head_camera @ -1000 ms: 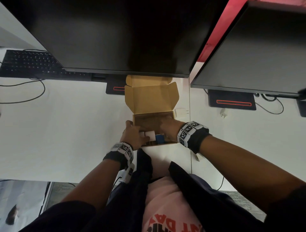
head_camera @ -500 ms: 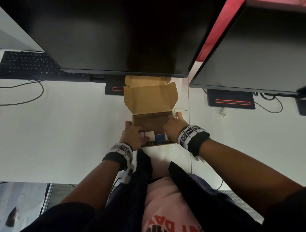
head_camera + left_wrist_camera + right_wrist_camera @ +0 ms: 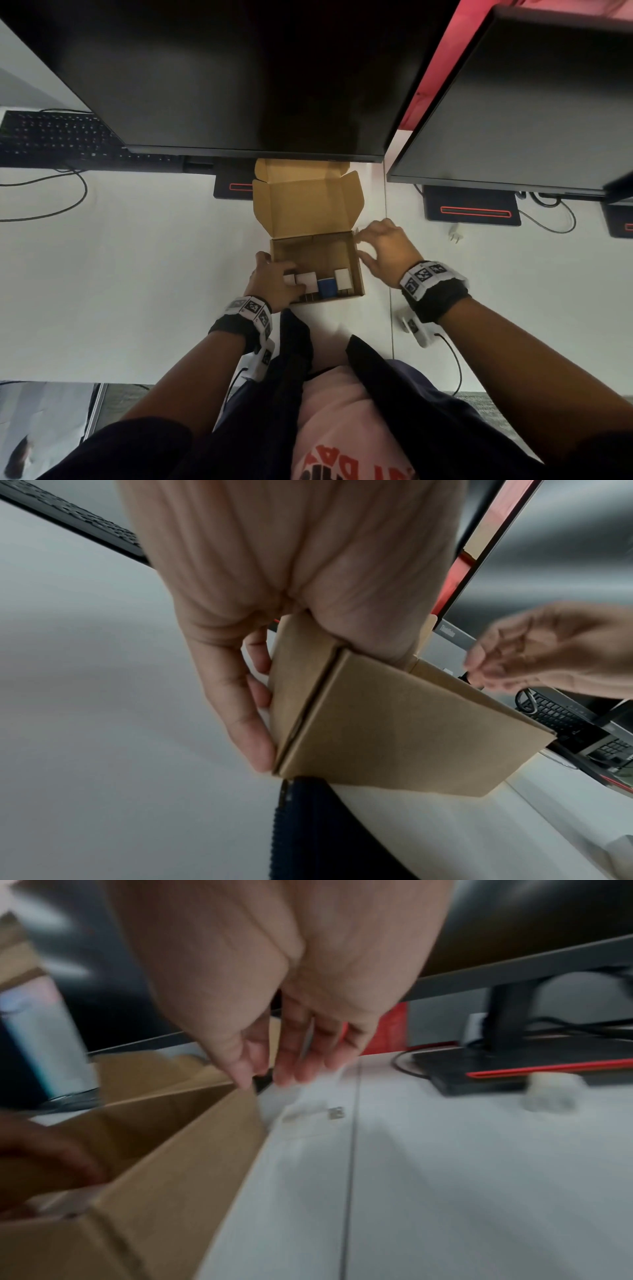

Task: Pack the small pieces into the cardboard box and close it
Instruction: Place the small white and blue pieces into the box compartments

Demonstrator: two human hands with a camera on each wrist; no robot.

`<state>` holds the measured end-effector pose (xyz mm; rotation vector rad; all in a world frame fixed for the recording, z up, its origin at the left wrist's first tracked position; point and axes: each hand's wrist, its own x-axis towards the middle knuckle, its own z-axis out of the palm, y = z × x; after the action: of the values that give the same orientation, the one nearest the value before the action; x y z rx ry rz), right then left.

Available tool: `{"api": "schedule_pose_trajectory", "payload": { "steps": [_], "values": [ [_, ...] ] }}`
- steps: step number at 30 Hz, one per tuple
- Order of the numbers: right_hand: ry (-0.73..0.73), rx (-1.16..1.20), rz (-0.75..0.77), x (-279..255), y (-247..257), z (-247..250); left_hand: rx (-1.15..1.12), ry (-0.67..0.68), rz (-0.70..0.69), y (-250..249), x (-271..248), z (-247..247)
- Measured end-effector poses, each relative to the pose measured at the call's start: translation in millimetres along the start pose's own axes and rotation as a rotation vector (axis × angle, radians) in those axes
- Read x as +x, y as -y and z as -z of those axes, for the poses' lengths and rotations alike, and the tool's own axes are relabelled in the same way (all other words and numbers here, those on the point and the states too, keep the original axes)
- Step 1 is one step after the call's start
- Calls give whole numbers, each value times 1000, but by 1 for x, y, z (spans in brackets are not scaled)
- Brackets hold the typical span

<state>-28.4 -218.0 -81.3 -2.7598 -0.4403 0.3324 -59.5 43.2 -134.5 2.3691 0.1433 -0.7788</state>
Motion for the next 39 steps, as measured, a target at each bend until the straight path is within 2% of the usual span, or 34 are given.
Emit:
{"api": "schedule_pose_trajectory", "payload": {
  "steps": [2, 4, 7, 10, 14, 18, 20, 23, 25, 28, 30, 34, 39],
  "values": [
    [82, 97, -197, -12, -20, 6, -8, -2, 3, 0, 0, 0],
    [251, 117, -340, -28, -38, 5, -14, -7, 1, -1, 0, 1],
    [494, 73, -438, -56, -52, -7, -22, -12, -5, -2, -1, 1],
    [599, 20, -485, -75, -53, -21, -17, -18, -9, -3, -1, 1],
    [578, -7, -517, -84, -51, -37, -29, -26, -14, -3, -2, 1],
    [523, 63, -478, -81, -45, -40, -21, -27, -13, -5, -2, 1],
    [419, 111, -471, -77, -44, -37, -17, -29, -11, -6, -3, 2],
    [154, 214, -464, -67, -40, -25, -23, -18, -10, -5, -4, 1],
    [13, 285, -401, -58, -31, -14, -26, -9, -16, -3, -3, 1],
    [-106, 369, -236, -39, -9, 4, -9, 2, -43, -2, -3, 2],
    [-106, 410, -151, -26, 8, 10, -26, 14, -61, -2, -3, 4],
    [-12, 430, -63, 1, 40, 7, -102, 7, -64, 2, -3, 8],
    [66, 449, -81, 35, 64, -16, -131, -30, -103, 8, -3, 13]
  ]
}}
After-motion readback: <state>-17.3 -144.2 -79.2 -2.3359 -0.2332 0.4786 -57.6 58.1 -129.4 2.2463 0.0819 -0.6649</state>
